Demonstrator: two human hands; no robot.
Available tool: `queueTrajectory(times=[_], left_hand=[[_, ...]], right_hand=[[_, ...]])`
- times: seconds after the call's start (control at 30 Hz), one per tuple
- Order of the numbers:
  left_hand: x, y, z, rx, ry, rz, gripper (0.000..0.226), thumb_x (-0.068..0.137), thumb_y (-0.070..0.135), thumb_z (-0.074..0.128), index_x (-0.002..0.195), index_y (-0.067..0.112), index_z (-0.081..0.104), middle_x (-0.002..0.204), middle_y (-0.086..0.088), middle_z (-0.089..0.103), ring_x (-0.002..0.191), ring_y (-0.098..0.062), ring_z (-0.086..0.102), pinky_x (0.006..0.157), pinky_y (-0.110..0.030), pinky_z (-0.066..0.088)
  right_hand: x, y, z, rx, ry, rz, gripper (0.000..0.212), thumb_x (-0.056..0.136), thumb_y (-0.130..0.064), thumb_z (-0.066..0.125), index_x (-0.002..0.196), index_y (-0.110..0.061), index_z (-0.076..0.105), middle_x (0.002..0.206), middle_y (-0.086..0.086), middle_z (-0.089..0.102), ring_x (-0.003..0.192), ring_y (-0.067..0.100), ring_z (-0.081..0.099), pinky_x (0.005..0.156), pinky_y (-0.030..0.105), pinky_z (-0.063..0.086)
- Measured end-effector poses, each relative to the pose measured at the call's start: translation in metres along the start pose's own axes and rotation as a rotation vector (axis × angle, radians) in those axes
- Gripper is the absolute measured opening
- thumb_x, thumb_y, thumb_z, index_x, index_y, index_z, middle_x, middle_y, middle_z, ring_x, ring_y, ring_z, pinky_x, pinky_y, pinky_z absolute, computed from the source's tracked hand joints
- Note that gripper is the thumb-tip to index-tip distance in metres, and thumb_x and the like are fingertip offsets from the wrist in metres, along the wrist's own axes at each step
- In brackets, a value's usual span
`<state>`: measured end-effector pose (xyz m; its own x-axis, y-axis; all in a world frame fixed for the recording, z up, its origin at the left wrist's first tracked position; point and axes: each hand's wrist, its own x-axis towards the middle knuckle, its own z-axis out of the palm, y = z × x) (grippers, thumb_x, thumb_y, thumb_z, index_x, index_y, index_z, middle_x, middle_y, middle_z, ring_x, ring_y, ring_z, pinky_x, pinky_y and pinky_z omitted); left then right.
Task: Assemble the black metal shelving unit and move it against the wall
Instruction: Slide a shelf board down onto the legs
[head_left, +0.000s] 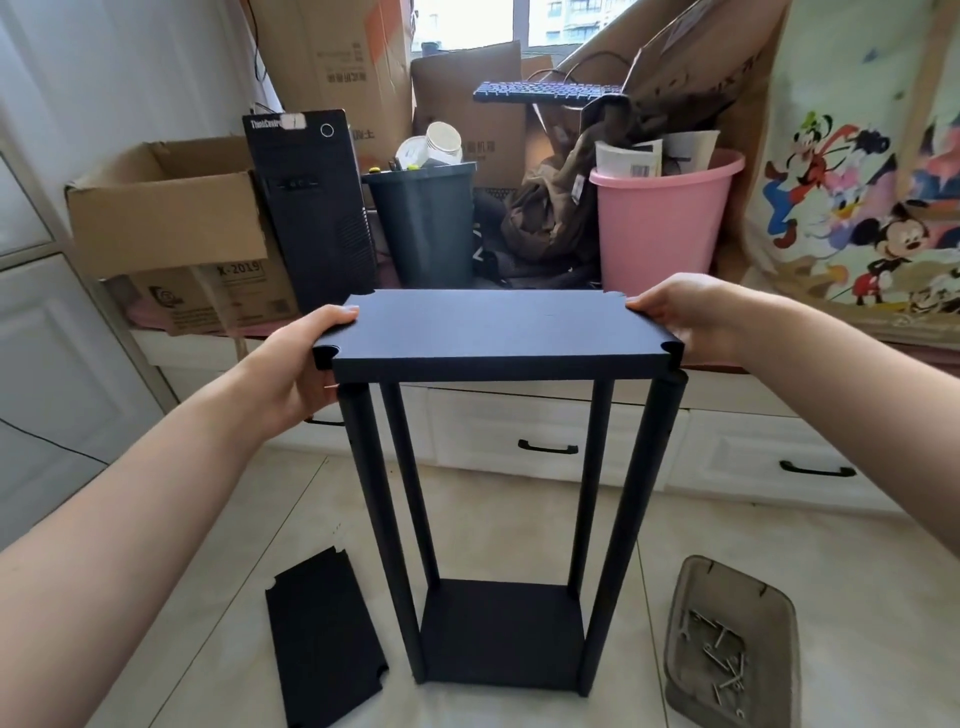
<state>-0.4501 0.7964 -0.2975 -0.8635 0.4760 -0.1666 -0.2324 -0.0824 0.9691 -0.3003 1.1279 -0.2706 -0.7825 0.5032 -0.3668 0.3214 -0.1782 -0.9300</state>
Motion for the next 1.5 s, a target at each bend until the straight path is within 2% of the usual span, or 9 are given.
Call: queueTrajectory(times=[0.3, 0.63, 0.7, 0.83, 0.9, 1.07, 1.17, 1.3, 1.5], left_hand=[[0.006, -0.005, 0.003, 0.069, 0.021, -0.019, 0.022, 0.096, 0.030, 0.065, 0.108, 0.011, 0.065, 0.065, 0.004, 0.069, 0.050, -0.009, 0.064, 0.046, -0.021, 0.053], [0.016, -0.013, 0.004, 0.059, 0.021, -0.026, 0.031, 0.093, 0.034, 0.067, 0.111, 0.010, 0.060, 0.070, -0.002, 0.062, 0.053, -0.013, 0.060, 0.048, -0.027, 0.050], [0.016, -0.012, 0.005, 0.054, 0.015, -0.030, 0.028, 0.094, 0.034, 0.066, 0.107, 0.010, 0.060, 0.064, -0.001, 0.062, 0.052, -0.014, 0.058, 0.048, -0.025, 0.049], [0.016, -0.011, 0.007, 0.074, 0.025, -0.018, 0.028, 0.097, 0.040, 0.062, 0.102, 0.013, 0.061, 0.061, 0.001, 0.062, 0.051, -0.012, 0.059, 0.062, -0.029, 0.052], [0.014, -0.012, 0.009, 0.100, 0.008, -0.019, 0.033, 0.097, 0.048, 0.059, 0.097, 0.015, 0.062, 0.057, 0.002, 0.059, 0.044, -0.011, 0.053, 0.058, -0.027, 0.053], [0.010, -0.016, 0.013, 0.133, -0.055, -0.025, 0.035, 0.098, 0.052, 0.055, 0.095, 0.017, 0.060, 0.053, 0.004, 0.054, 0.042, -0.012, 0.044, 0.060, -0.028, 0.043], [0.007, -0.018, 0.010, 0.120, -0.098, -0.034, 0.028, 0.098, 0.044, 0.058, 0.101, 0.016, 0.059, 0.059, 0.002, 0.060, 0.045, -0.012, 0.053, 0.058, -0.027, 0.052], [0.005, -0.018, 0.006, 0.128, -0.164, -0.050, 0.039, 0.099, 0.048, 0.056, 0.116, 0.014, 0.058, 0.071, -0.004, 0.070, 0.056, -0.022, 0.067, 0.059, -0.031, 0.059], [0.002, -0.023, 0.002, 0.193, -0.214, -0.043, 0.049, 0.097, 0.060, 0.050, 0.104, 0.013, 0.062, 0.072, -0.010, 0.064, 0.050, -0.022, 0.058, 0.059, -0.032, 0.055]], right_hand=[[0.010, 0.005, 0.000, -0.147, 0.048, 0.019, 0.013, 0.100, -0.021, 0.049, 0.094, -0.016, 0.059, 0.058, -0.005, 0.067, 0.050, 0.013, 0.063, 0.048, 0.025, 0.045], [0.013, 0.010, -0.006, -0.057, 0.031, 0.035, 0.012, 0.100, -0.017, 0.052, 0.095, -0.009, 0.060, 0.082, 0.003, 0.065, 0.068, 0.016, 0.063, 0.069, 0.029, 0.047], [0.014, 0.009, -0.005, -0.060, 0.048, 0.046, 0.010, 0.100, -0.018, 0.053, 0.098, -0.010, 0.058, 0.083, 0.002, 0.063, 0.067, 0.016, 0.063, 0.066, 0.029, 0.048], [0.012, 0.007, -0.004, -0.062, 0.075, 0.076, 0.017, 0.101, -0.021, 0.052, 0.089, -0.011, 0.059, 0.063, -0.001, 0.068, 0.042, 0.011, 0.064, 0.038, 0.019, 0.048], [0.011, 0.007, -0.005, -0.026, 0.073, 0.080, 0.021, 0.101, -0.020, 0.051, 0.086, -0.009, 0.059, 0.056, 0.000, 0.068, 0.042, 0.012, 0.064, 0.038, 0.020, 0.050], [0.016, 0.005, -0.007, -0.115, 0.121, 0.074, 0.016, 0.099, -0.026, 0.055, 0.091, -0.012, 0.058, 0.083, 0.001, 0.059, 0.067, 0.014, 0.057, 0.069, 0.026, 0.044], [0.016, 0.006, -0.009, -0.147, 0.125, 0.074, 0.018, 0.098, -0.026, 0.057, 0.089, -0.010, 0.058, 0.078, 0.001, 0.058, 0.058, 0.015, 0.058, 0.058, 0.025, 0.046], [0.017, 0.006, -0.008, -0.175, 0.128, 0.078, 0.019, 0.098, -0.027, 0.057, 0.089, -0.010, 0.057, 0.081, 0.002, 0.057, 0.064, 0.016, 0.055, 0.062, 0.026, 0.041], [0.020, 0.004, -0.008, -0.226, 0.150, 0.064, 0.019, 0.098, -0.030, 0.057, 0.101, -0.011, 0.056, 0.092, 0.003, 0.053, 0.066, 0.016, 0.053, 0.063, 0.026, 0.039]])
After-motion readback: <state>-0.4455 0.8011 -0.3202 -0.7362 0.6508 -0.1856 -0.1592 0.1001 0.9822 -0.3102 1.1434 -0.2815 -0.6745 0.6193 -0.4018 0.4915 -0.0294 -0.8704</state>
